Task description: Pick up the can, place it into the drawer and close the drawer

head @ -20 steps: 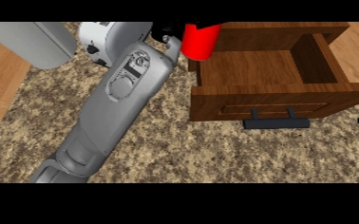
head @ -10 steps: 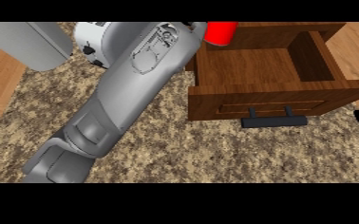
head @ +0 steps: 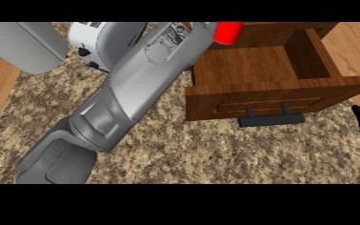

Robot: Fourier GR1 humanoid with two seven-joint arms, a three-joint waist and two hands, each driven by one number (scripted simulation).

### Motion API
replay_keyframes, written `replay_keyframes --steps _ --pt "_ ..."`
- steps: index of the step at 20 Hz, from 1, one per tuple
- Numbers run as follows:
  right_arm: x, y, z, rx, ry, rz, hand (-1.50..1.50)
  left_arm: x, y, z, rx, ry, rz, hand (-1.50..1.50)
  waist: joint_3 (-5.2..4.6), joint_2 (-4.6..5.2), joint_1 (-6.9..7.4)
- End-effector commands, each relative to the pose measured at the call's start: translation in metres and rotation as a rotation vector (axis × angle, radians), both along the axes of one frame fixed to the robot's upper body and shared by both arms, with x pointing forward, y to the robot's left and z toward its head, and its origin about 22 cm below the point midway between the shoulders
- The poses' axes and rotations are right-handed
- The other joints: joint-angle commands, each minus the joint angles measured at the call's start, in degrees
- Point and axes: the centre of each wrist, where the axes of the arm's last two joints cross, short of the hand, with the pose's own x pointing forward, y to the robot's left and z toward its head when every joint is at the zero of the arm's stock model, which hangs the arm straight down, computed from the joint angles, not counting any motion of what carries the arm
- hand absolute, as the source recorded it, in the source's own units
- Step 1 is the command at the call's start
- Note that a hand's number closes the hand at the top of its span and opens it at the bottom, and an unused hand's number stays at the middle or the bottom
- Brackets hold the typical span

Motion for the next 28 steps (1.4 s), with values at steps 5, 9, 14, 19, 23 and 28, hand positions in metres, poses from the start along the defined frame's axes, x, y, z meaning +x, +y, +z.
replay_keyframes --steps 5,9,14,19,23,28 --pt "0.003 0.004 -0.003 -0.009 -0.007 0.015 -1.50 0.007 0.000 -0.015 0.027 0.026 0.035 1.50 0.04 0.29 -1.25" --pt "0.013 0.008 0.002 -0.008 -0.023 0.022 -1.50 0.011 0.004 -0.025 0.071 -0.028 0.059 1.50 0.05 0.65 -1.80" --pt "0.025 0.006 0.014 -0.011 -0.042 0.031 -1.50 0.014 0.010 -0.042 0.089 -0.023 0.078 1.50 0.03 0.84 -1.97" --pt "0.022 -0.002 -0.002 -0.003 -0.024 0.016 -1.50 0.012 0.010 -0.055 0.141 -0.045 0.097 1.50 0.10 0.96 -3.18" --pt "0.026 -0.002 0.011 -0.015 -0.033 0.055 -1.50 0.014 0.014 -0.063 0.161 -0.043 0.117 1.50 0.07 1.05 -3.37" --pt "0.022 0.009 0.008 -0.038 -0.026 0.048 -1.50 0.013 0.013 -0.063 0.142 -0.025 0.157 -1.50 0.06 0.97 -3.69"
